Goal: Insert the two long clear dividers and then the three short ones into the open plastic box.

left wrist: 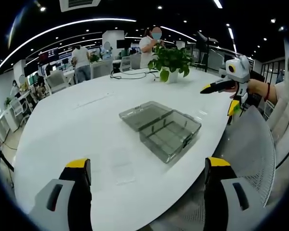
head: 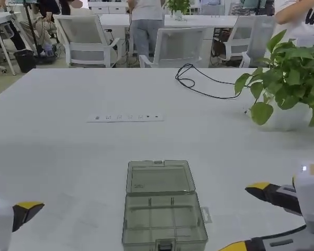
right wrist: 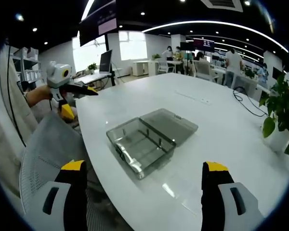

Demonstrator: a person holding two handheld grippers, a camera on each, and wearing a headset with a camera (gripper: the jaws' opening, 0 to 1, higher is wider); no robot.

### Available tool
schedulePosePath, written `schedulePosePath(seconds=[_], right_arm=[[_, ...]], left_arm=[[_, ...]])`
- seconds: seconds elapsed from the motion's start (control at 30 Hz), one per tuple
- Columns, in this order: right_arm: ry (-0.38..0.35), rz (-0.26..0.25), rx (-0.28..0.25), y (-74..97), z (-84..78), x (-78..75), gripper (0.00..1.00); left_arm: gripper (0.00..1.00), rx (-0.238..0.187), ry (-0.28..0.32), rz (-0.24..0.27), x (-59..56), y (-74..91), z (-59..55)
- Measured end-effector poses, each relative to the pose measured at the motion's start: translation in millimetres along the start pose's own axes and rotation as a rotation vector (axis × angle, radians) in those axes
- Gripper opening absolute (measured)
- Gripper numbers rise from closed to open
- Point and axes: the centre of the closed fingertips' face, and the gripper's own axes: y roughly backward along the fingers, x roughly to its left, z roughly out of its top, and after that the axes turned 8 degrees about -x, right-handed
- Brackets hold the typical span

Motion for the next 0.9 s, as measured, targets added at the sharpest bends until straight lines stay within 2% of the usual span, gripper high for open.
schedulePosePath(seconds=[0.27,0.4,0.57,0.7,0.87,0.9], right_arm=[[-0.006,-0.001,-0.005,1.0,0.5,-0.2,1.00],[-0.007,-0.001,-0.023,0.3,4.9,0.6,1.00],[-0.002,0.000,-0.043,-0.8,11.3,2.3,1.00],[-0.005,0.004,-0.050,-2.0,13.6,2.4,1.00],[-0.005,0.009,-0.048,-5.2,15.1,1.4,1.00],[-0.006,0.010,-0.048,-5.7,15.4,1.4,1.00]], left_arm=[[1.00,0.016,0.000,0.016,3.6,3.2,-1.4],[0.98,0.048,0.002,0.032,9.3,4.7,-5.7],[0.88,0.093,0.018,0.070,24.9,4.4,-15.9],[0.81,0.124,0.014,0.106,37.4,5.0,-20.8],[0.75,0.143,0.025,0.130,51.7,1.3,-24.6],[0.73,0.160,0.026,0.135,55.5,0.5,-27.1]])
